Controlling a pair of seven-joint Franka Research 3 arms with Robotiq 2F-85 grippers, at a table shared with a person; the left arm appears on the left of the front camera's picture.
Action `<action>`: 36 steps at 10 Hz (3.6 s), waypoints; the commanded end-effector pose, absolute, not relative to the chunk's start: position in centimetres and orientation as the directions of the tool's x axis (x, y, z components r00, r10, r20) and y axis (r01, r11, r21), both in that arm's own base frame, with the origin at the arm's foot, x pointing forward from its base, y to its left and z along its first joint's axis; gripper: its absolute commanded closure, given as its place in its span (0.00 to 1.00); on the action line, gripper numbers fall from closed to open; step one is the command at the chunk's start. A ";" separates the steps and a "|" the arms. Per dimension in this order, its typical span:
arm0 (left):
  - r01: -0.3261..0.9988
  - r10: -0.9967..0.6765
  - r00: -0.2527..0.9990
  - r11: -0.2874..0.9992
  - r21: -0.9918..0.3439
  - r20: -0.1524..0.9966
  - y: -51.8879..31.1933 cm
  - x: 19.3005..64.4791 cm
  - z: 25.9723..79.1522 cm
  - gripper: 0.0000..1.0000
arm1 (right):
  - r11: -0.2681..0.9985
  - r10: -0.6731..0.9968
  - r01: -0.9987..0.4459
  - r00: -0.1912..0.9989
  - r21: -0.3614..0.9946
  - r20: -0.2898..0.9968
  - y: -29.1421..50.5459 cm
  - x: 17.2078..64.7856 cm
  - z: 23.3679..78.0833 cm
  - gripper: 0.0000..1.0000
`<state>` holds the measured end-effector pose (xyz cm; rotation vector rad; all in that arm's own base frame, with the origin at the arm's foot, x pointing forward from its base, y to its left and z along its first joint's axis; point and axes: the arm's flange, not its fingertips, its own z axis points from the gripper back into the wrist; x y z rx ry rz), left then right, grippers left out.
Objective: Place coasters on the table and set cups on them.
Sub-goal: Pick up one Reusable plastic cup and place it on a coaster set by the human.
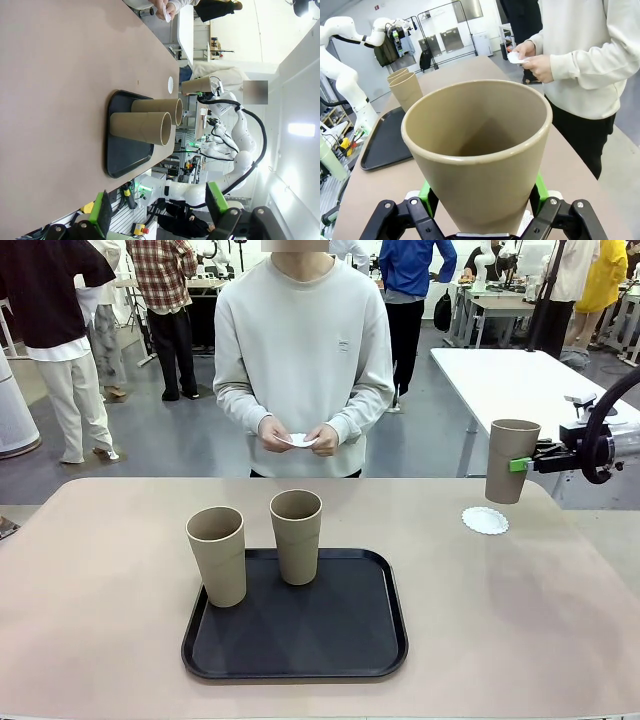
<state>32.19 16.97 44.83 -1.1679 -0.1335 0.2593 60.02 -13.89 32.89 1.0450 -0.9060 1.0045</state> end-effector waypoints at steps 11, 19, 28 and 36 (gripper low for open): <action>-0.121 0.271 0.962 0.349 -0.929 -0.024 17.0 32.2 45.0 0.00 | 0.043 0.203 -0.997 0.065 0.058 0.977 -12.8 60.8 28.1 0.13; -0.121 0.271 0.962 0.349 -0.929 -0.024 17.0 32.2 45.0 0.00 | 0.030 0.202 -0.991 0.130 0.127 0.971 -12.7 61.8 26.2 0.13; -0.121 0.271 0.962 0.349 -0.929 -0.024 17.0 32.2 45.0 0.00 | 0.020 0.237 -0.979 0.200 0.202 0.951 -12.9 61.8 25.8 0.00; -0.121 0.271 0.962 0.349 -0.929 -0.024 17.0 32.2 45.0 0.00 | -0.010 0.294 -0.973 0.218 0.232 0.930 -13.5 61.9 25.4 0.00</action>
